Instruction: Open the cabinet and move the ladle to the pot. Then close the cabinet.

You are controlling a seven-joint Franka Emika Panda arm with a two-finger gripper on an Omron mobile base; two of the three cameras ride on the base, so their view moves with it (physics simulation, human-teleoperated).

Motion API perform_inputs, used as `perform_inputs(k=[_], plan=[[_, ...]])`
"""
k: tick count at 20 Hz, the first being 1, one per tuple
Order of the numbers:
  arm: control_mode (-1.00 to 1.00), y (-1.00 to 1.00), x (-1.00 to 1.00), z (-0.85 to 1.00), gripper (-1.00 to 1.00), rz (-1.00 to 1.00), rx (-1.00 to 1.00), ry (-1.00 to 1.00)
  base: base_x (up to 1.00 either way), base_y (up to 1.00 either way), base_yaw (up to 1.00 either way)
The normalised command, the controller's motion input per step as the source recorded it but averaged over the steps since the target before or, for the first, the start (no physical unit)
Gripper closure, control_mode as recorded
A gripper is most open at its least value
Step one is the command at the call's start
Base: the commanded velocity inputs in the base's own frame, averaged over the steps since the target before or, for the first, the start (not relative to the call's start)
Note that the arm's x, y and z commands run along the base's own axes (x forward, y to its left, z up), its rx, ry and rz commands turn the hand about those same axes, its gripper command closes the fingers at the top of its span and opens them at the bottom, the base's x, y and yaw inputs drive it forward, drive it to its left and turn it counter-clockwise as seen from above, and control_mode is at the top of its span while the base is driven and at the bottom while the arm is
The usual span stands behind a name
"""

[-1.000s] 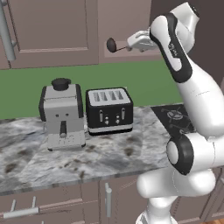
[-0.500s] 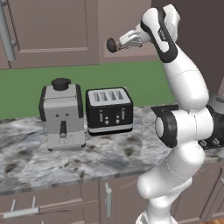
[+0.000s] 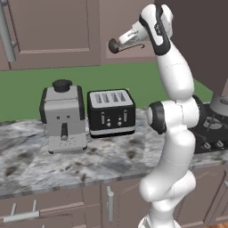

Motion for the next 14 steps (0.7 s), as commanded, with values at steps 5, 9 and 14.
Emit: perform_inputs(k=[5, 9, 14], plan=[[-1.0, 0.17, 0.38, 0.0, -1.0, 0.1, 0.0, 0.0, 0.0, 0.0, 0.0], [-1.0, 0.2, 0.05, 0.0, -1.0, 0.07, 0.0, 0.0, 0.0, 0.0, 0.0], [-1.0, 0.21, 0.07, -0.02, -1.0, 0.06, 0.0, 0.0, 0.0, 0.0, 0.0]])
